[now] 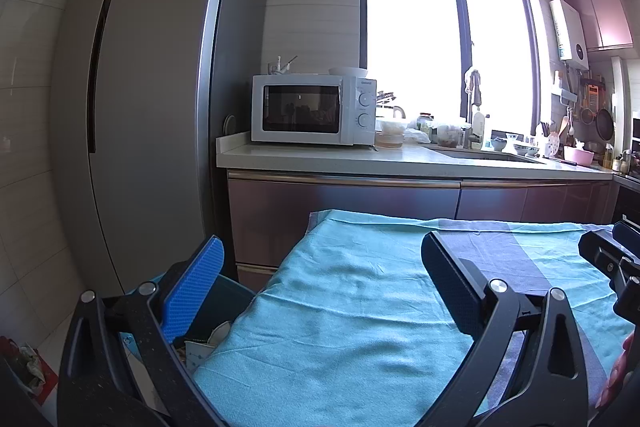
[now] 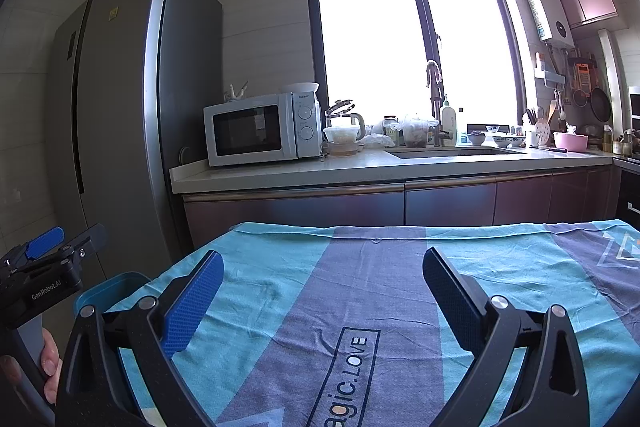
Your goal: Collect trash
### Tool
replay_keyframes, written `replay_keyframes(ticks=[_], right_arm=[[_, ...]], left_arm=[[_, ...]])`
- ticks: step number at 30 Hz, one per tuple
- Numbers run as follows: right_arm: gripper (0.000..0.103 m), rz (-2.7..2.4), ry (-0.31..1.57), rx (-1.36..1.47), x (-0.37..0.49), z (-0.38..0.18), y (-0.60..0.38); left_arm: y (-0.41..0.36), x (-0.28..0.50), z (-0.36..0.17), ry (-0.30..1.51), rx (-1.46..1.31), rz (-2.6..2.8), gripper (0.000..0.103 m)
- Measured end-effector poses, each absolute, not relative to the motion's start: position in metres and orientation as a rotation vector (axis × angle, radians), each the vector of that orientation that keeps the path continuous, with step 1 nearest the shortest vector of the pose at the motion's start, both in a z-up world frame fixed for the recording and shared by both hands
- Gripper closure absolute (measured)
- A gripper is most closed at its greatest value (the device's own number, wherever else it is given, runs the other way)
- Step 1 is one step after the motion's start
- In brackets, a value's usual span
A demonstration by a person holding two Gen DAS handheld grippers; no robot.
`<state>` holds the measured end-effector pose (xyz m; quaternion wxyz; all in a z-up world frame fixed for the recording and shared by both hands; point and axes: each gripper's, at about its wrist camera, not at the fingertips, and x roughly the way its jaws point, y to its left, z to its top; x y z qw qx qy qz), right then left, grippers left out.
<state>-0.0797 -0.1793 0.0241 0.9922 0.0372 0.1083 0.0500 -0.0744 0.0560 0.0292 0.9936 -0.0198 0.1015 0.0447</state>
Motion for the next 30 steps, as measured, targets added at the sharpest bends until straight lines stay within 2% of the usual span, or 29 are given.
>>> replay_keyframes(ticks=[30], right_arm=[[0.007,0.096,0.212,0.079,-0.0772,0.0257,-0.1836]], left_arm=[[0.0529,-0.0724,0.0303,0.201,-0.035,0.086,0.006]])
